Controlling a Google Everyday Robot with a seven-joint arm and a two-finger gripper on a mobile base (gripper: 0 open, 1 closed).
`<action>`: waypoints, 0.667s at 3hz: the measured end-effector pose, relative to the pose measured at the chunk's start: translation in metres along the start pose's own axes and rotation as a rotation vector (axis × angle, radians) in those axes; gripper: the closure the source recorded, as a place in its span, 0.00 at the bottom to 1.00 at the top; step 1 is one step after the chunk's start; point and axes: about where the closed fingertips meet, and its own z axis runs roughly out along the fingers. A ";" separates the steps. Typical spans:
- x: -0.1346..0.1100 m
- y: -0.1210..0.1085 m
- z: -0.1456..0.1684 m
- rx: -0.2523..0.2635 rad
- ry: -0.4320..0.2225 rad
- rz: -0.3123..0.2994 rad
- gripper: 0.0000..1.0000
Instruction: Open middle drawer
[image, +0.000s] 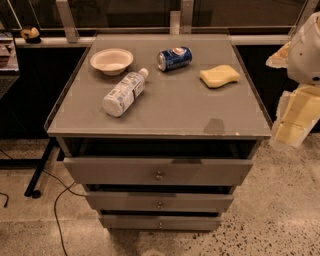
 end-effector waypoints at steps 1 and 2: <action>0.000 0.000 0.000 0.000 0.000 0.000 0.00; 0.001 0.002 0.005 0.003 -0.025 0.016 0.00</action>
Offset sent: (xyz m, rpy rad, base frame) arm -0.0015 -0.0005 -0.0186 0.0646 0.0031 -0.0232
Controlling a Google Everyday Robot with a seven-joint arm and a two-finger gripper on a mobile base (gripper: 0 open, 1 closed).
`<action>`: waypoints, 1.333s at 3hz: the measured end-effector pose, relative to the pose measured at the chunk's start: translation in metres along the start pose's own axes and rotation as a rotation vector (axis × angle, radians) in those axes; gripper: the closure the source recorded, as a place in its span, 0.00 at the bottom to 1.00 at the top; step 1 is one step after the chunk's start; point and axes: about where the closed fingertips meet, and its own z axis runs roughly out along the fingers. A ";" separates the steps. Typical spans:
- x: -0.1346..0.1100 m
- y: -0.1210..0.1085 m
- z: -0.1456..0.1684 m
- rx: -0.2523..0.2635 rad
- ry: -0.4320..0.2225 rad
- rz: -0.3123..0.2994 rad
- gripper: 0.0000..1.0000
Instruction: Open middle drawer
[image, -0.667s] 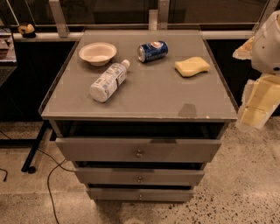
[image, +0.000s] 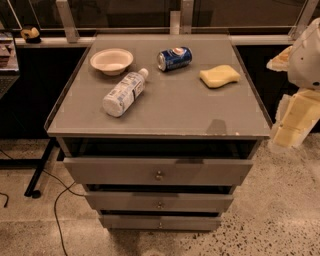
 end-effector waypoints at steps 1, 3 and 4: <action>-0.001 0.019 0.041 -0.077 -0.040 -0.013 0.00; 0.006 0.062 0.128 -0.247 -0.081 -0.063 0.00; 0.006 0.062 0.128 -0.247 -0.081 -0.063 0.00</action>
Offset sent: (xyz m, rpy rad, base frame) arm -0.0202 0.0347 -0.1491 0.1635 0.1995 0.1411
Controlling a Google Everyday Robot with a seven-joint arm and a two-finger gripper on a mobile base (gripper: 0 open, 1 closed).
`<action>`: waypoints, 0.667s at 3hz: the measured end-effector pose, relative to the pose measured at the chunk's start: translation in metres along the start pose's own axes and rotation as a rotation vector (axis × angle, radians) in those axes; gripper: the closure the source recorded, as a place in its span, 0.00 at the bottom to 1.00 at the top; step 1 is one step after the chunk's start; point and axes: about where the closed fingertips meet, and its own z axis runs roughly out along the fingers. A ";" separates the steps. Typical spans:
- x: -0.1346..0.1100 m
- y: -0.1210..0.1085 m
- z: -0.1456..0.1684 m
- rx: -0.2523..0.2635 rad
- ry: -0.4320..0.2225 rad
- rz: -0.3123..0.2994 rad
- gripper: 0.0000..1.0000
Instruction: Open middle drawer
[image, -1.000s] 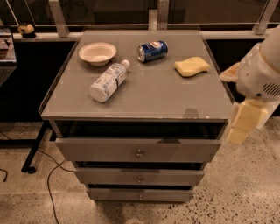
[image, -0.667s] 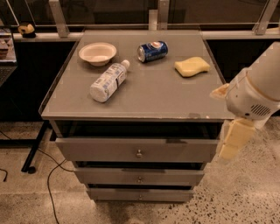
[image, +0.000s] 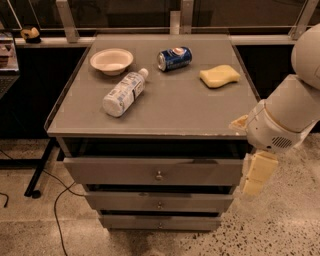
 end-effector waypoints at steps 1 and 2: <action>0.006 0.006 0.005 0.050 0.003 0.057 0.00; 0.025 0.022 0.028 0.085 -0.028 0.156 0.00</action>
Offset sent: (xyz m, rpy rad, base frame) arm -0.0530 -0.0318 -0.1019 0.1038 -0.0296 -0.3629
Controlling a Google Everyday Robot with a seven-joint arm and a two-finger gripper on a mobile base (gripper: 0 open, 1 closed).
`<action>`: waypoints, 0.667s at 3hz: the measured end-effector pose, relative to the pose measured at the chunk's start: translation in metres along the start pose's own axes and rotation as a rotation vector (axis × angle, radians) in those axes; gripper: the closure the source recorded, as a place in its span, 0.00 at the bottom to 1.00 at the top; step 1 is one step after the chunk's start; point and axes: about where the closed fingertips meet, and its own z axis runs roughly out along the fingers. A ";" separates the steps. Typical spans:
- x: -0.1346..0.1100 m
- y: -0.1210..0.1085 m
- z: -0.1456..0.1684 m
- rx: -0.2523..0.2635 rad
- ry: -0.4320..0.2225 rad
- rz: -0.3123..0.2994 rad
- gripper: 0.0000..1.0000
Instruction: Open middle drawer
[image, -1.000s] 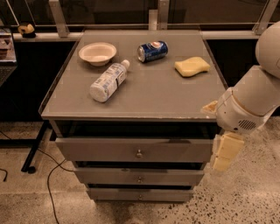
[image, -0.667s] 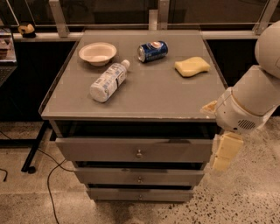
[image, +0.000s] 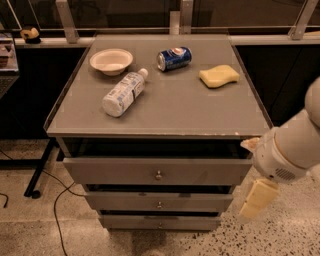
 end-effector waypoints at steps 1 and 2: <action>0.032 0.021 0.042 -0.004 -0.048 0.103 0.00; 0.059 0.037 0.088 -0.064 -0.082 0.174 0.00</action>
Offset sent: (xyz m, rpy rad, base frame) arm -0.0546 -0.0207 -0.1735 0.2086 0.1705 -0.1944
